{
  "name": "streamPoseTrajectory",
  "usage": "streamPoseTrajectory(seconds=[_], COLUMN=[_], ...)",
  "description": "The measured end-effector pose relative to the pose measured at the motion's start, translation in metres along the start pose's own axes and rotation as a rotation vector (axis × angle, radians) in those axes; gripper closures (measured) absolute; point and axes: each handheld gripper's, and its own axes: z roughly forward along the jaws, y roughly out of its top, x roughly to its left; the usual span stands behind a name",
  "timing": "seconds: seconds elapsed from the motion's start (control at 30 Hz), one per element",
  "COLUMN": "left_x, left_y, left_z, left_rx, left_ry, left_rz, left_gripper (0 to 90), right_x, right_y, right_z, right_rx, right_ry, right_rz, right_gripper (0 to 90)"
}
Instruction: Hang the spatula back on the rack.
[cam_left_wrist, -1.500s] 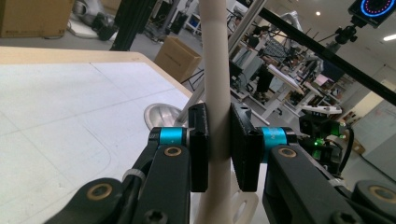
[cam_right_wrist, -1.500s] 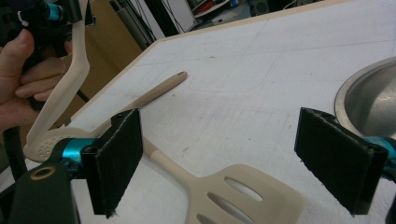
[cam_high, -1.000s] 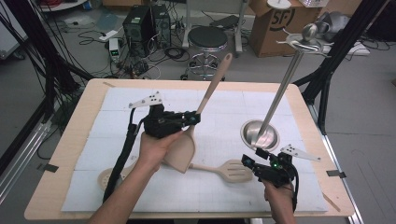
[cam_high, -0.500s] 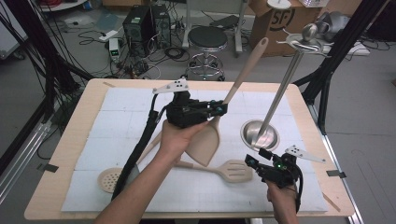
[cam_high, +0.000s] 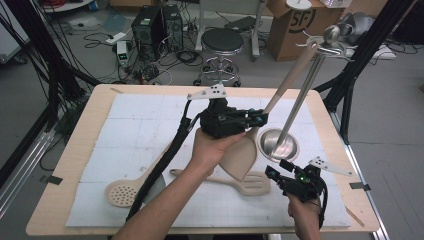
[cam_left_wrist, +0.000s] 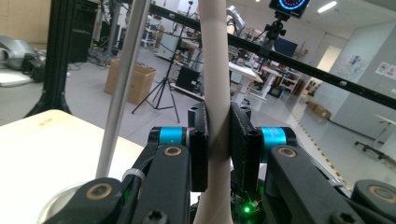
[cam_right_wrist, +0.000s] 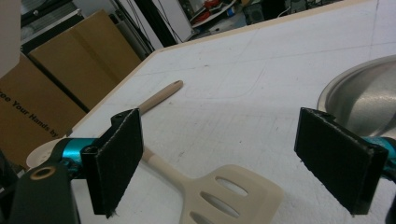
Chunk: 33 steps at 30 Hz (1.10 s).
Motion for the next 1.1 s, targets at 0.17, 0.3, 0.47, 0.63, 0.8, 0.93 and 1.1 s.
streamPoseTrajectory(seconds=[0.17,0.3,0.47,0.63,0.8,0.93,1.1], left_x=[-0.003,-0.004,-0.002,-0.001,0.000,0.000,0.001], left_y=[-0.004,-0.006,-0.009,-0.015,-0.017,-0.018,-0.020], left_z=[0.008,0.012,0.013,0.016,0.019,0.020,0.021], left_rx=[-0.001,0.003,-0.005,0.022,0.031,0.038,0.034], left_ry=[-0.018,-0.034,-0.037,-0.029,-0.004,0.015,0.022], left_rz=[0.007,-0.006,-0.023,-0.017,0.000,0.011,0.012], left_gripper=[78.8,78.7,78.8,78.8,78.8,78.7,78.7], right_x=[-0.002,-0.003,-0.005,-0.005,-0.005,-0.006,-0.005], right_y=[-0.001,-0.001,-0.002,-0.002,-0.003,-0.002,-0.002], right_z=[-0.002,-0.006,-0.009,-0.011,-0.012,-0.012,-0.013], right_rx=[-0.003,-0.006,-0.013,-0.017,-0.015,-0.021,-0.020], right_ry=[-0.005,-0.013,-0.020,-0.021,-0.022,-0.024,-0.024], right_rz=[0.002,0.007,0.008,0.012,0.012,0.014,0.017], right_gripper=[14.9,14.9,14.9,15.0,15.0,15.0,15.0])
